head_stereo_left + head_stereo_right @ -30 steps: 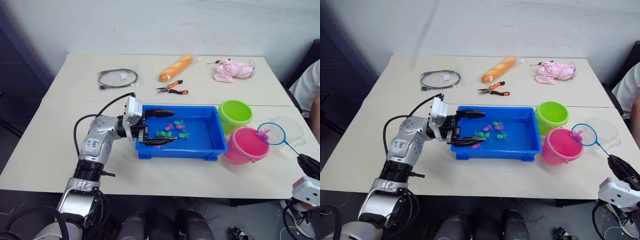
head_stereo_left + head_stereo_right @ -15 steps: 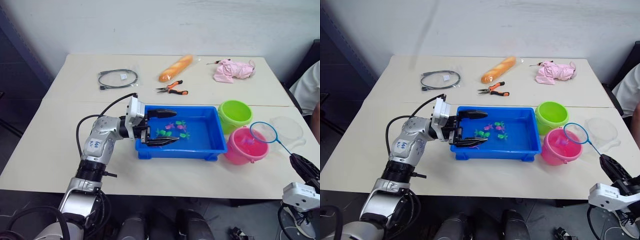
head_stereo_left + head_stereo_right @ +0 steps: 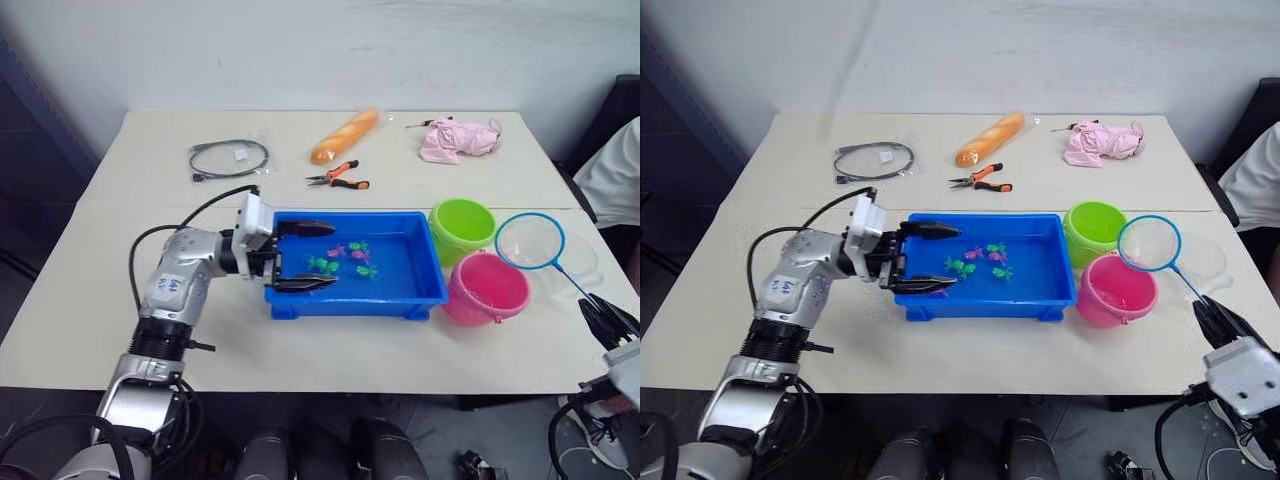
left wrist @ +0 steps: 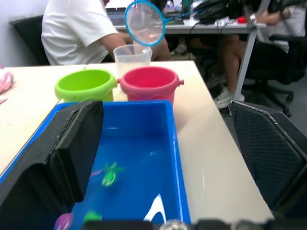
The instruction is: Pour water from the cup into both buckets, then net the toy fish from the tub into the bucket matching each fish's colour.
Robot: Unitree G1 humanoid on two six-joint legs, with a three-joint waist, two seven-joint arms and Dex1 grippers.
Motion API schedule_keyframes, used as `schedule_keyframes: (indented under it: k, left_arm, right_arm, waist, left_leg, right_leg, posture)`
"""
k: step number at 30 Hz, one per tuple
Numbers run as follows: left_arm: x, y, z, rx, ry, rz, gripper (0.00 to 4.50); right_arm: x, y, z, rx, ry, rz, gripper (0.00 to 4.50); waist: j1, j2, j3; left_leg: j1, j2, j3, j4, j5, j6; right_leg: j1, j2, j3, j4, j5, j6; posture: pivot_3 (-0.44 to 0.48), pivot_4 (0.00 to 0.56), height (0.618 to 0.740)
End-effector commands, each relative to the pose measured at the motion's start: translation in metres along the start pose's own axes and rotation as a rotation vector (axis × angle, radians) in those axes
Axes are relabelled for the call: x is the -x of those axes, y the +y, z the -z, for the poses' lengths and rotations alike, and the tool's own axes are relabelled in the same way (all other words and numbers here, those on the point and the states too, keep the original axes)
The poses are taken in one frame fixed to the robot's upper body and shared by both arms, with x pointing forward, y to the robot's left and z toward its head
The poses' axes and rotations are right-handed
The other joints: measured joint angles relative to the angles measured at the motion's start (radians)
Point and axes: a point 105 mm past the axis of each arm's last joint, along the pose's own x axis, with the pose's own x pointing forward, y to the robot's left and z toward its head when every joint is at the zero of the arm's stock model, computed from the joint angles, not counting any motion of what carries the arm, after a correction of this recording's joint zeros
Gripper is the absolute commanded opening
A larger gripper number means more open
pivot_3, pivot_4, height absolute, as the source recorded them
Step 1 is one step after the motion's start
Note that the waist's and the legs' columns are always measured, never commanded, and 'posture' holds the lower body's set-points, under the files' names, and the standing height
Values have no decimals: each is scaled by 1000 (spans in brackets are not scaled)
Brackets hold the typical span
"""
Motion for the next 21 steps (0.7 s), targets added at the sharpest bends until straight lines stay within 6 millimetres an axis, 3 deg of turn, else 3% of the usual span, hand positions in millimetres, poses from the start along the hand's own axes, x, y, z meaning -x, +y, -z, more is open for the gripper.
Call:
schedule_keyframes:
  k: [1,4,10,21]
  left_arm:
    - [26,10,-6,-9,24,-74,4485]
    - [47,13,-4,-2,74,-135,4485]
    - [79,12,-1,12,134,-248,4485]
    - [79,-2,-1,-7,182,-311,4485]
  right_arm:
    - [-19,3,-36,-241,-82,-156,0]
    - [-44,13,-53,-347,-83,-321,0]
    - [-85,31,-47,-458,103,-524,0]
    - [-122,71,-52,-665,222,-740,0]
  waist:
    - [-7,-1,1]
    - [-5,-1,1]
    - [0,-2,1]
    - [-5,-2,1]
  left_leg:
    - [1,0,0,0,-1,1]
    - [0,0,-1,-1,-1,2]
    - [-3,0,-3,-2,0,-1]
    - [-7,-2,-4,-2,-1,1]
  right_leg:
    - [0,0,0,0,0,0]
    - [0,-1,-1,0,0,-1]
    - [-2,-2,-3,-2,-1,-2]
    - [-3,-4,-6,-7,0,0]
  posture:
    - [0,150,740]
    - [0,150,740]
    - [0,150,740]
    - [0,150,740]
